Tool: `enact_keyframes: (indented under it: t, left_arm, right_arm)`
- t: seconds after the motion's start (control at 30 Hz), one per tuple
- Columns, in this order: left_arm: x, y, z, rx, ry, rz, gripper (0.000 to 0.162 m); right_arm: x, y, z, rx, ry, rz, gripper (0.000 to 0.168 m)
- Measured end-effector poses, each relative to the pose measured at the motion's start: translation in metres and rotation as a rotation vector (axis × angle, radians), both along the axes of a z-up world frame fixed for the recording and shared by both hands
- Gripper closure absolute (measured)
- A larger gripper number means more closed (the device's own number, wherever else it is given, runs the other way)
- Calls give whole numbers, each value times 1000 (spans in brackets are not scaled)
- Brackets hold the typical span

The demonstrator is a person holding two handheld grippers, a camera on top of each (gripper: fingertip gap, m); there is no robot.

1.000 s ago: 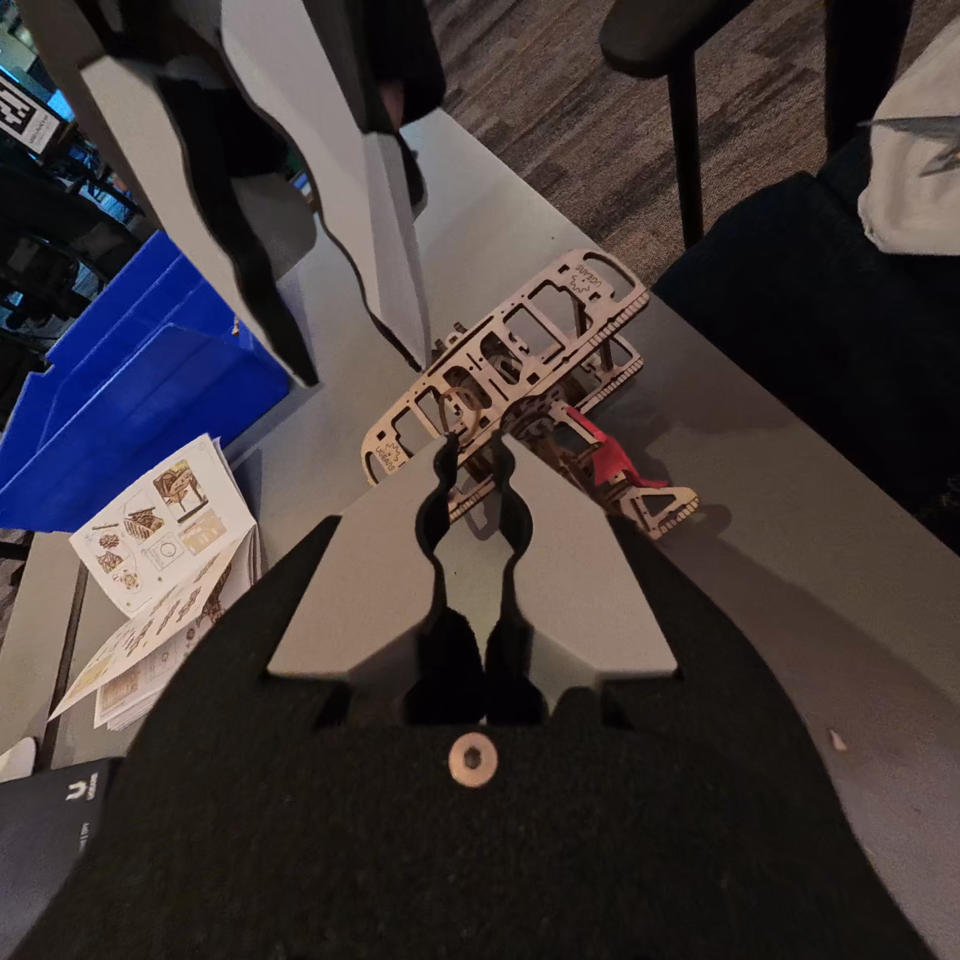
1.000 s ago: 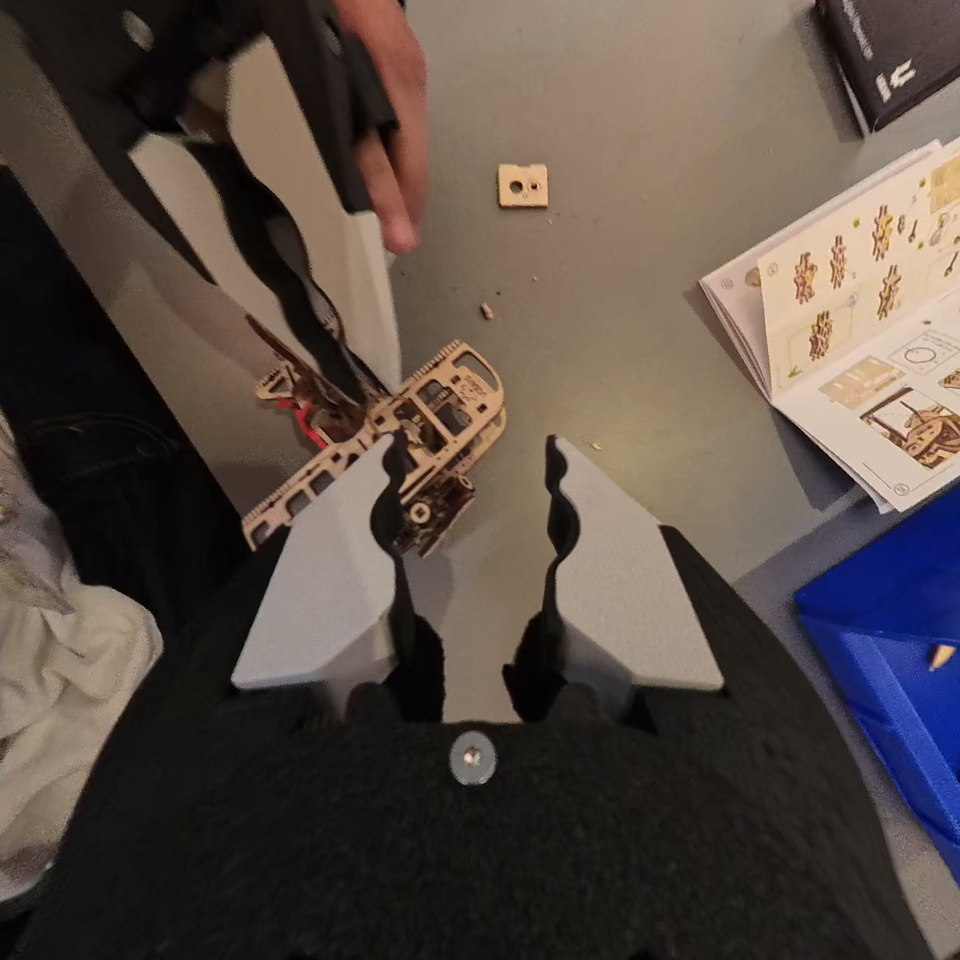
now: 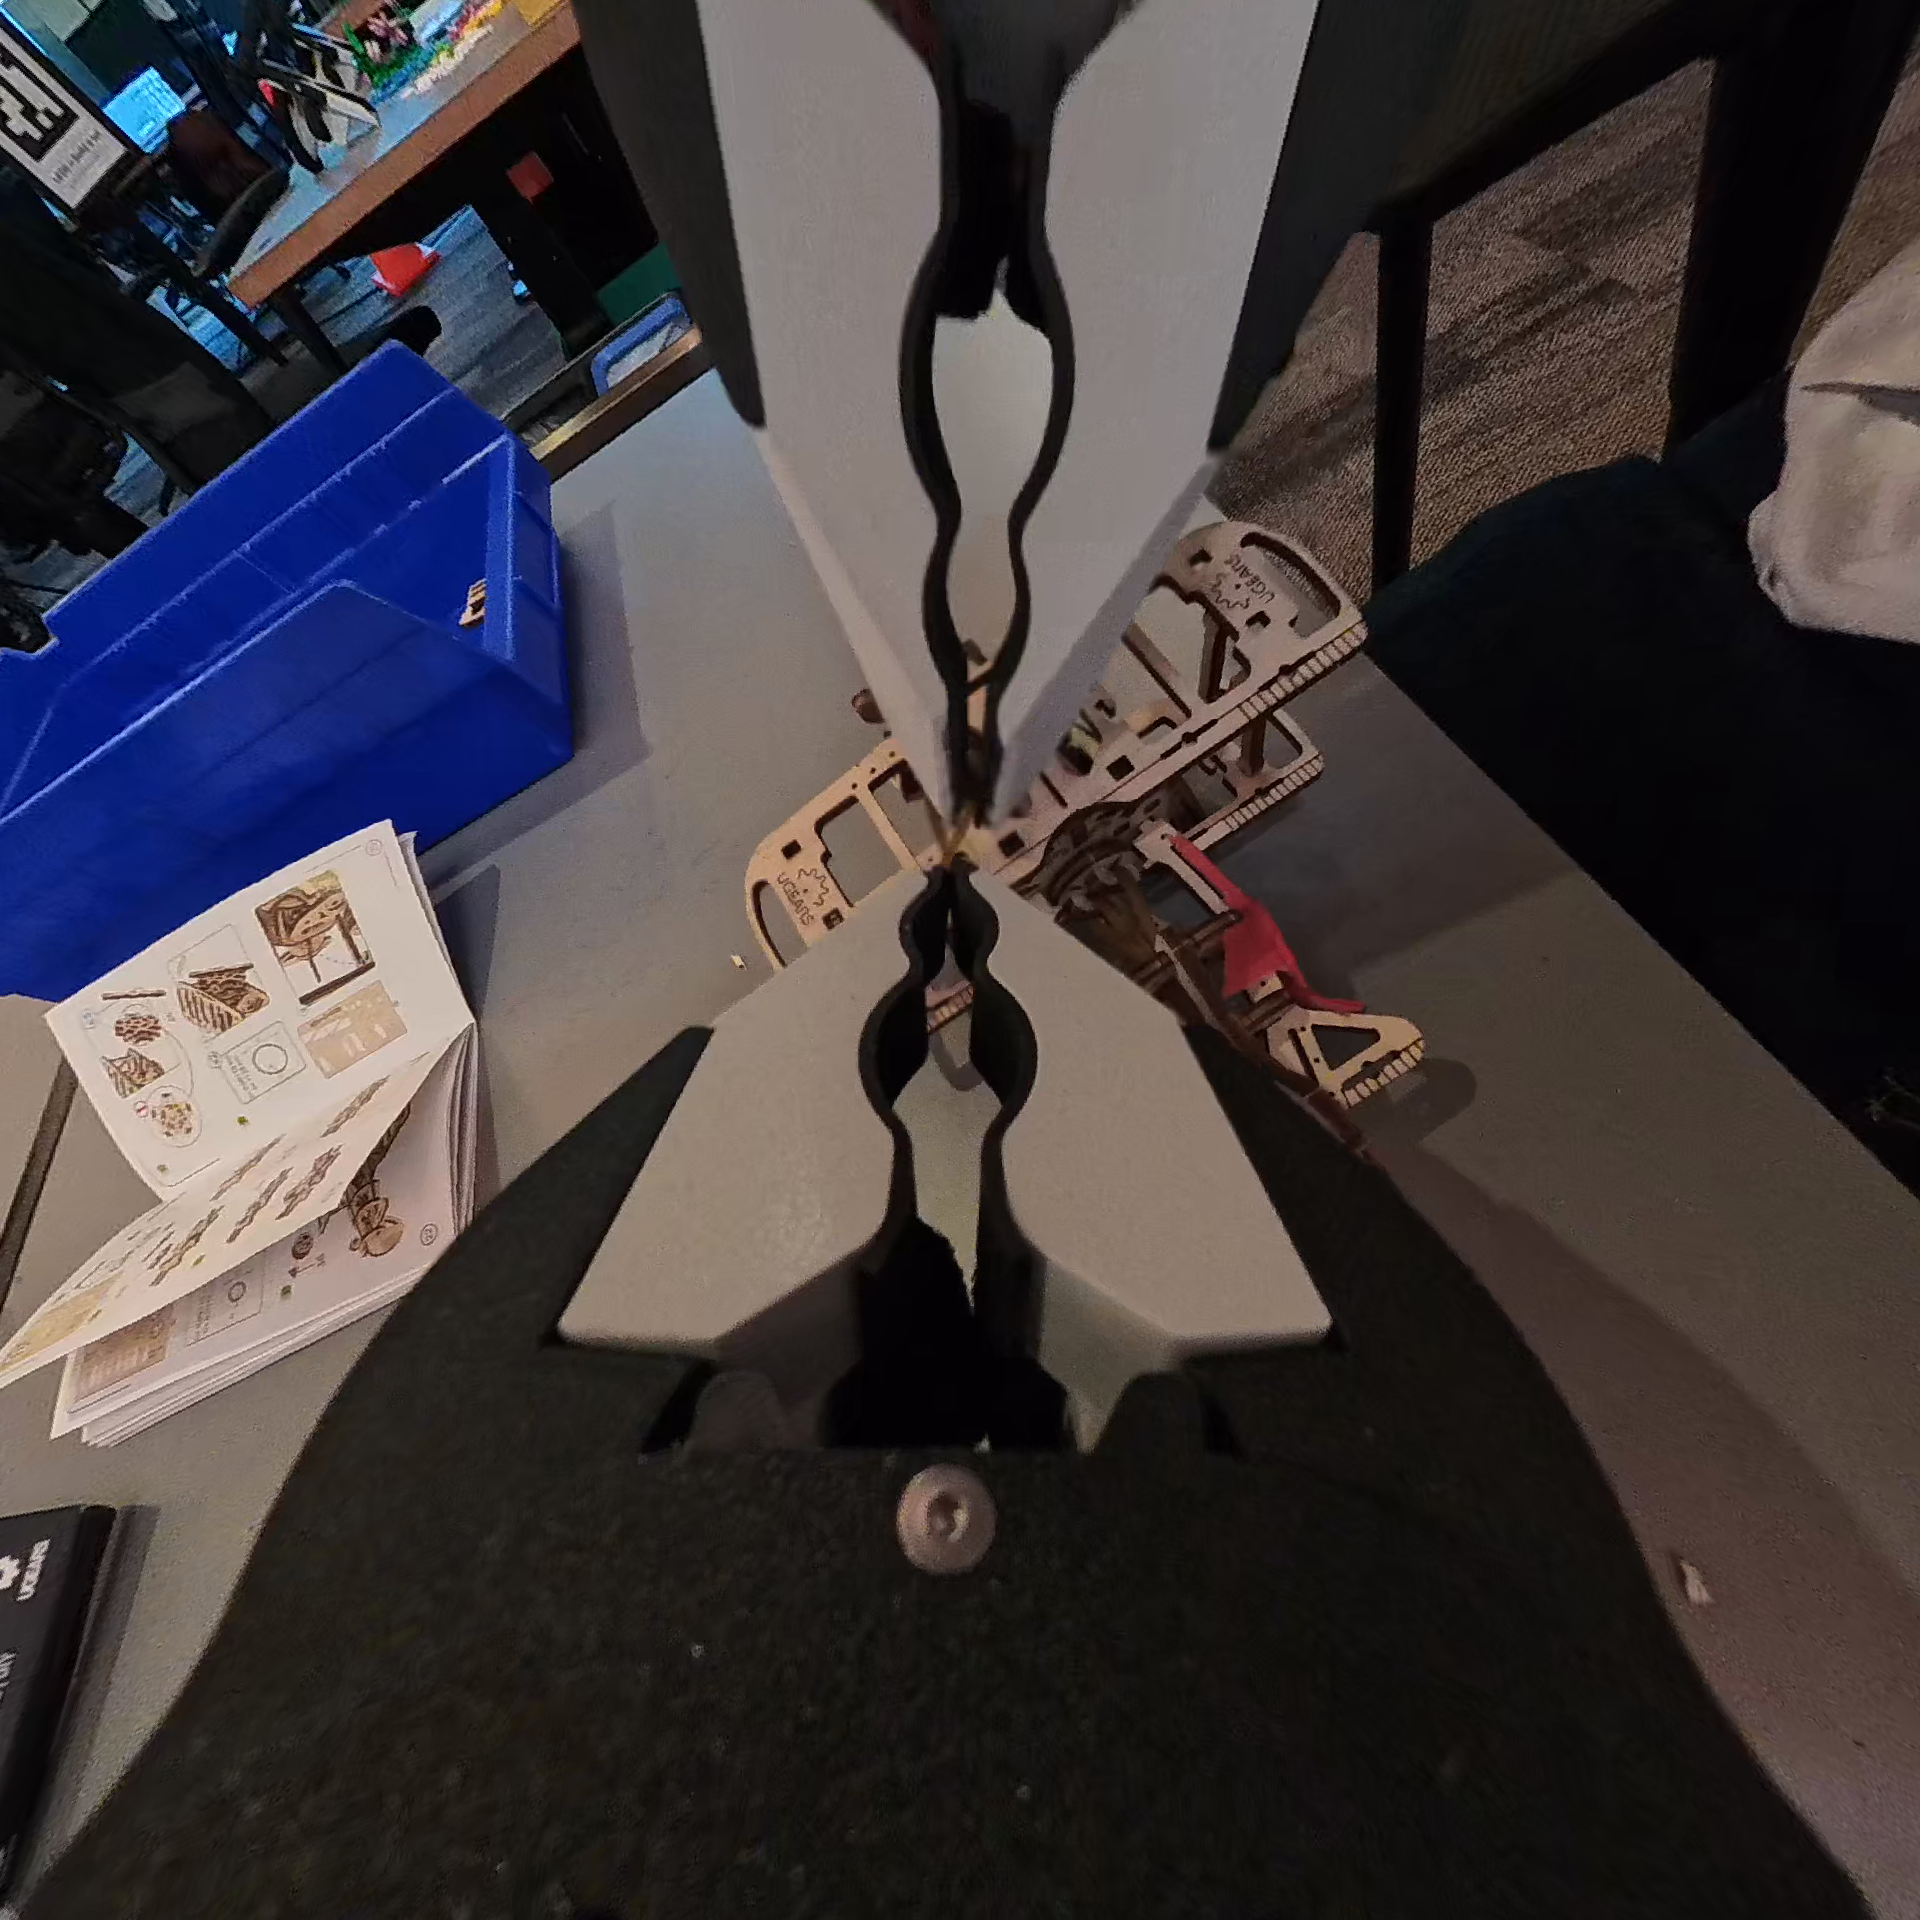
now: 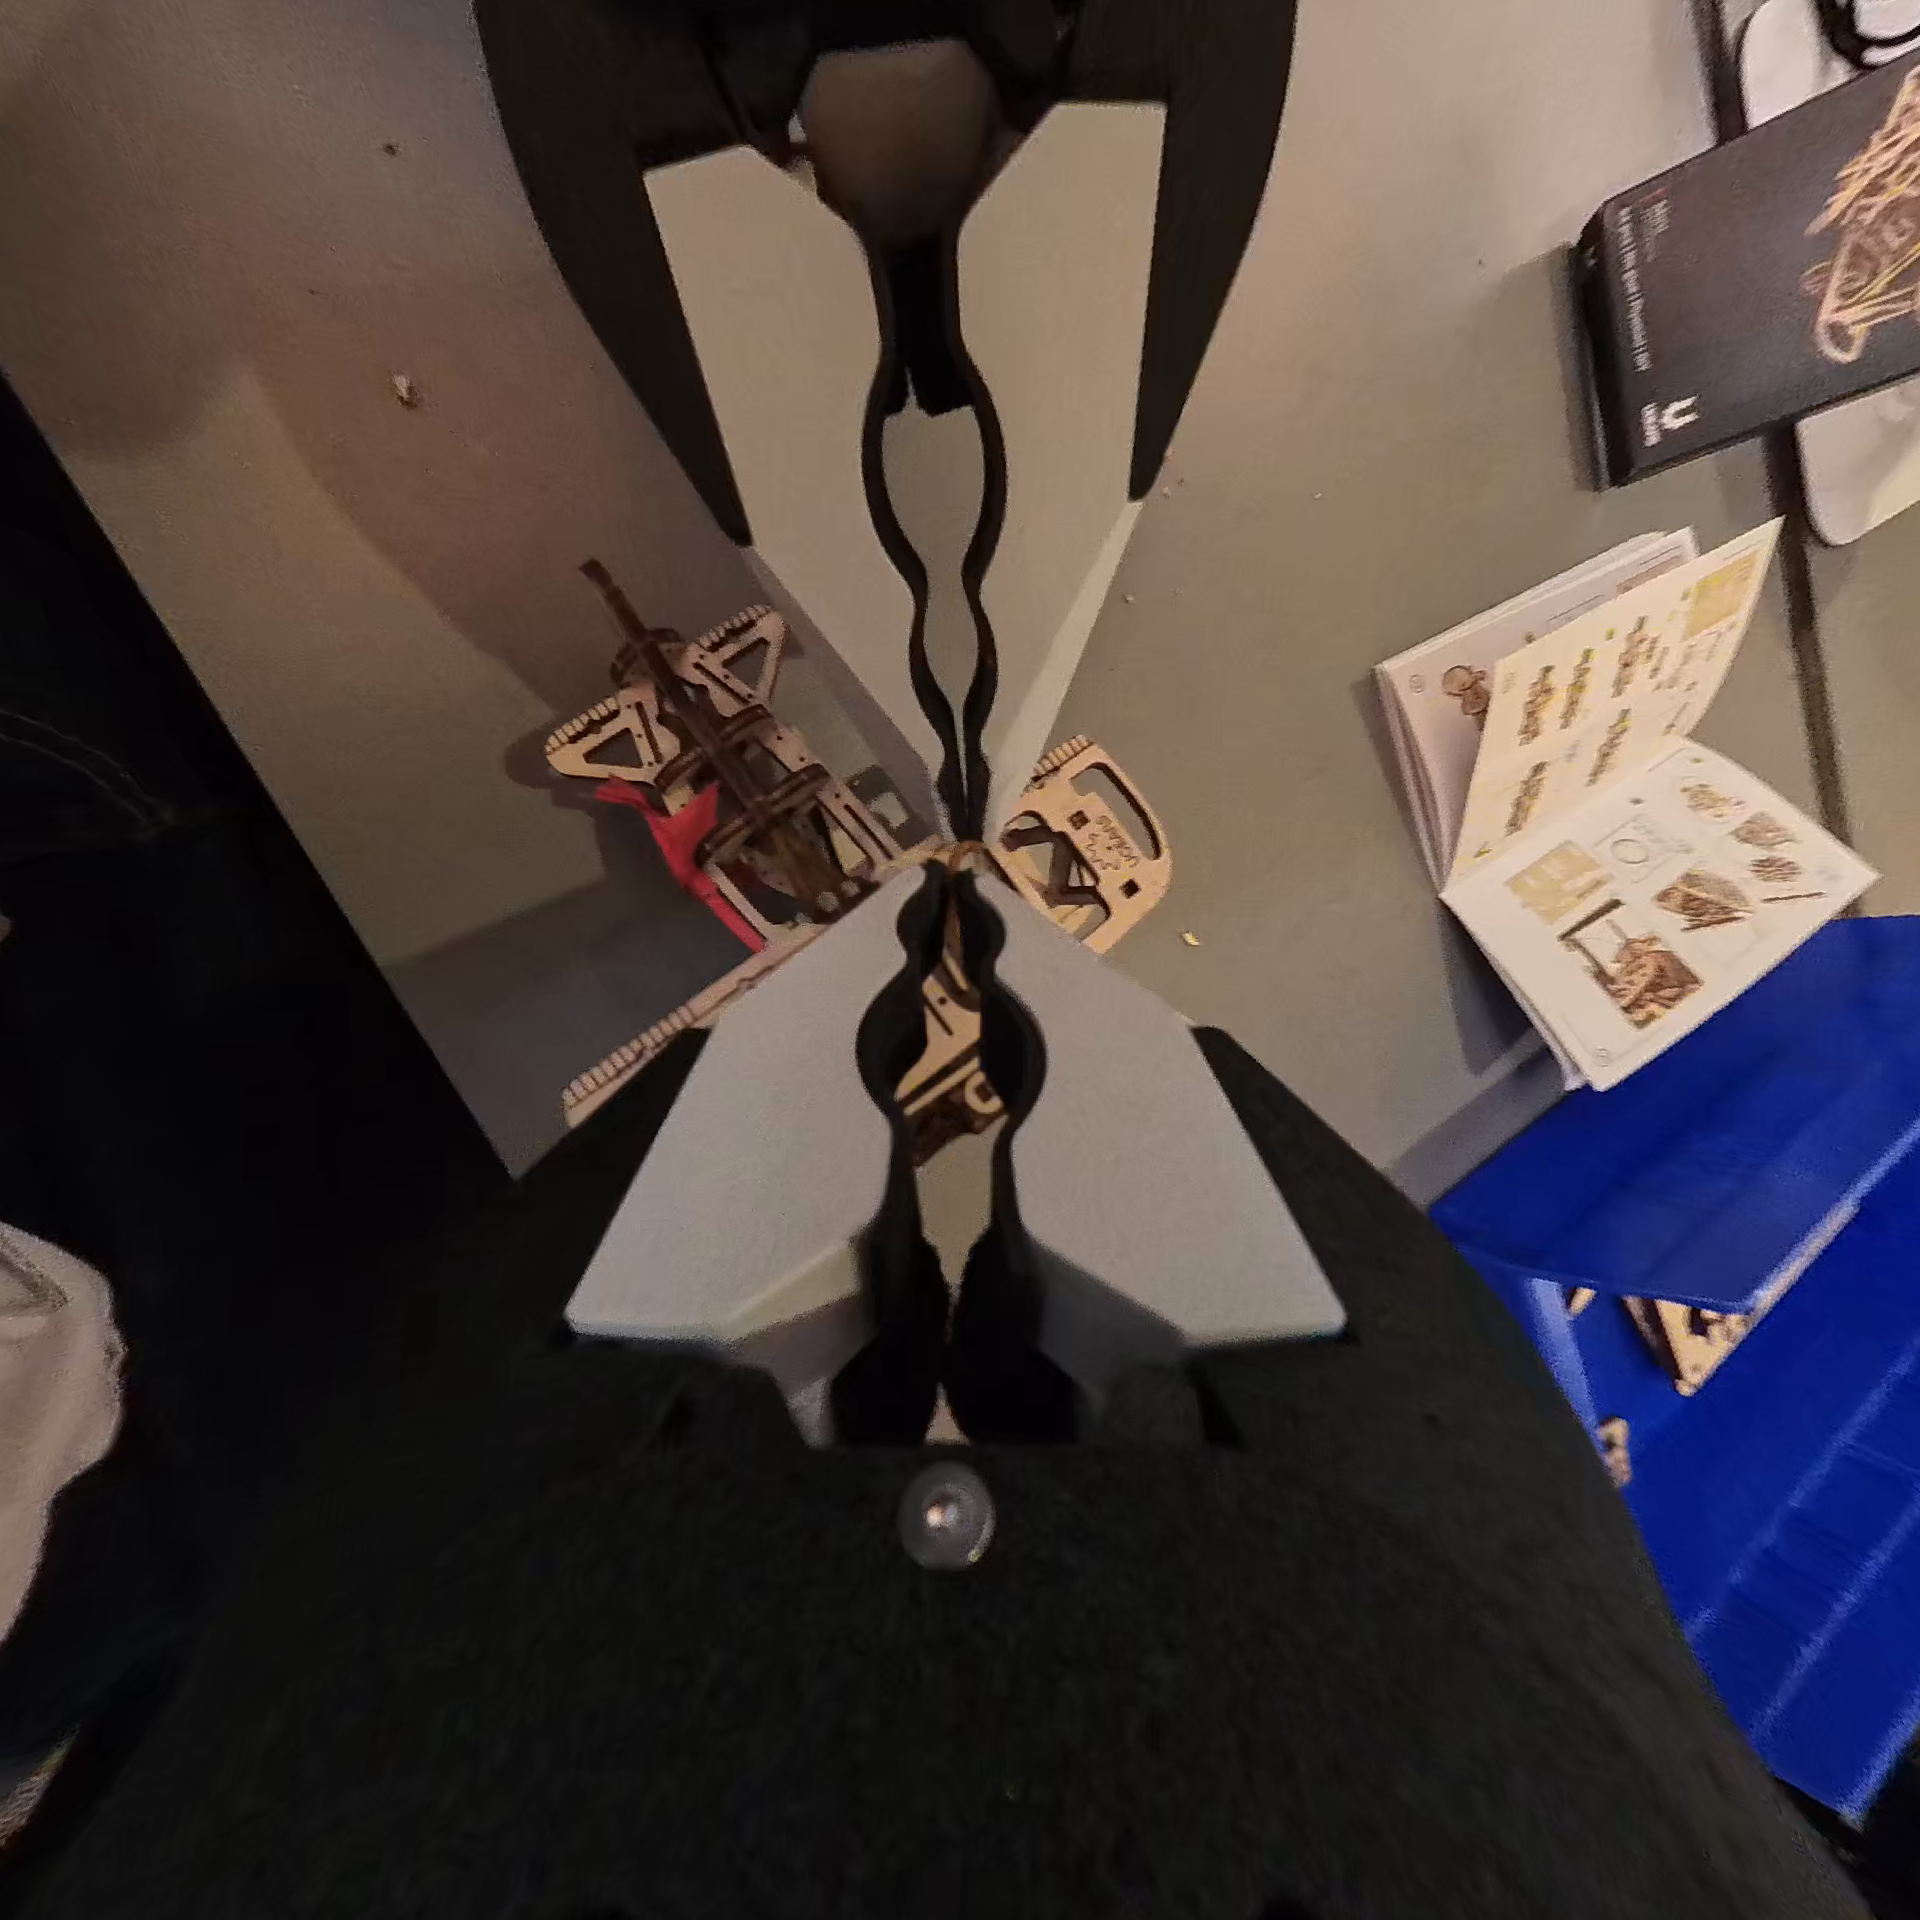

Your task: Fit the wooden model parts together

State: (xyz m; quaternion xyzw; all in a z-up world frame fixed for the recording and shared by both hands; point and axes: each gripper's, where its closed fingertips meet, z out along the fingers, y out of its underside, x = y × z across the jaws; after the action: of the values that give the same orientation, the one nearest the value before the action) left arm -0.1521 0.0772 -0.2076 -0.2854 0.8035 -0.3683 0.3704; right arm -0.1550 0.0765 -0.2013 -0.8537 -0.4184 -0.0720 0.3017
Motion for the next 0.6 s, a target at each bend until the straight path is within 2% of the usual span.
enact_keyframes:
  t: [0.1,0.3,0.43,0.6]
  left_arm:
    - [0,1,-1,-13,0,3,162]
    - [-3,0,7,-24,-38,-1,155]
    - [-1,-2,9,-9,-50,-5,154]
    - [0,-2,6,10,-41,-4,154]
  right_arm:
    - [5,0,4,-5,-34,19,168]
    - [11,-2,5,-129,6,90,168]
    - [8,-6,-1,-236,20,154,168]
    - [10,-6,-4,-285,-4,167,168]
